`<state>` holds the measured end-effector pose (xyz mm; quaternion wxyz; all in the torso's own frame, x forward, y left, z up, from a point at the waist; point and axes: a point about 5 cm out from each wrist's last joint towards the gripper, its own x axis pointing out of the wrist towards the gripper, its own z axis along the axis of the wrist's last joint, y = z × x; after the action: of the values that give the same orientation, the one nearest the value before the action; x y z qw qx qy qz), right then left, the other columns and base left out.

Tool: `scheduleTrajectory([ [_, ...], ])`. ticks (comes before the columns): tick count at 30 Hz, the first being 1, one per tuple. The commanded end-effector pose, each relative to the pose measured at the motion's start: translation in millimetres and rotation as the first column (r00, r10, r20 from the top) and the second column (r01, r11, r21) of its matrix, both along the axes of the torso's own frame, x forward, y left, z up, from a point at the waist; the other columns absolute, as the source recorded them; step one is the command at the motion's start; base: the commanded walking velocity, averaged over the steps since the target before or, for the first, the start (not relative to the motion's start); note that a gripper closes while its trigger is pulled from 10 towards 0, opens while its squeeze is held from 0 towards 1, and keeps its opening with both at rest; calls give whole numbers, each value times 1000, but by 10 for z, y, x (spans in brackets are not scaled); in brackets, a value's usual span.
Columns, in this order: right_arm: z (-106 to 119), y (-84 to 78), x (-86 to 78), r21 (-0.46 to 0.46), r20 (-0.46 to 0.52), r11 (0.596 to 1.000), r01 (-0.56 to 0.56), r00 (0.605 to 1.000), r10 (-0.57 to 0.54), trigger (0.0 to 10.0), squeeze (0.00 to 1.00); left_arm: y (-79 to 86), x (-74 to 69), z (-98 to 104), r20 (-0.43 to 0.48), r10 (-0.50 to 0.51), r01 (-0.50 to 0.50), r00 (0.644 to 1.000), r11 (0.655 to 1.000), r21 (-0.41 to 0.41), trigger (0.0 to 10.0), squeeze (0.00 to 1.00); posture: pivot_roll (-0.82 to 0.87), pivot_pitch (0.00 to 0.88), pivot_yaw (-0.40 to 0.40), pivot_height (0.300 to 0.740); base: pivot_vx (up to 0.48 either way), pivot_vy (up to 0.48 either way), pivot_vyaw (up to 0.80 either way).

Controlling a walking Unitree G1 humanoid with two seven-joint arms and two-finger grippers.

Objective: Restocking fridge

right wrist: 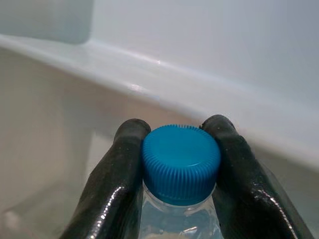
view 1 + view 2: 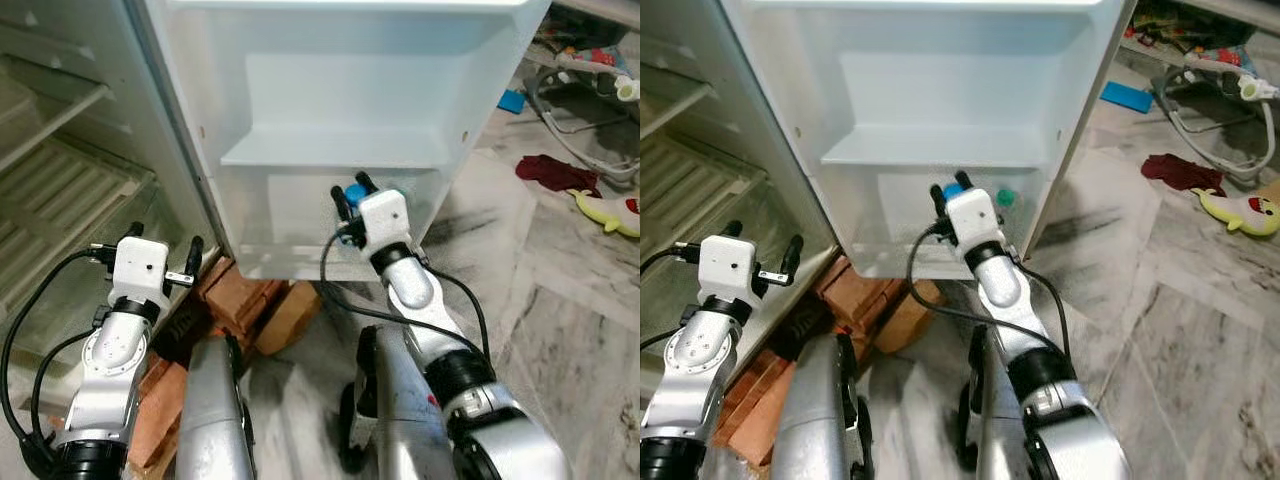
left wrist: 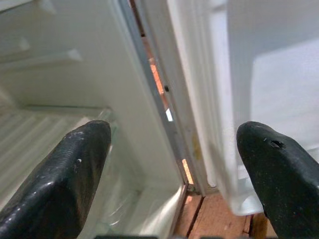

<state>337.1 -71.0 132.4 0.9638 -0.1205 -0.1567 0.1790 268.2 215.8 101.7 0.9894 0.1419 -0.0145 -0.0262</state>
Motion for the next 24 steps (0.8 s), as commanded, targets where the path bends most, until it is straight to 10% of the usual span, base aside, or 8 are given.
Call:
scheduleTrajectory([
  [1,74,68,35,-29,60,1000,4,998,-2,10000,0,20,-40,1,-13,-2,2,1000,1000,14,10000,0,122,218,-25,539,0,0,0],
  [24,-267,-109,110,-172,-4,971,169,985,-172,10000,0,32,-207,40,-36,0,1,999,1000,28,10000,0,168,287,-29,539,0,0,0],
])
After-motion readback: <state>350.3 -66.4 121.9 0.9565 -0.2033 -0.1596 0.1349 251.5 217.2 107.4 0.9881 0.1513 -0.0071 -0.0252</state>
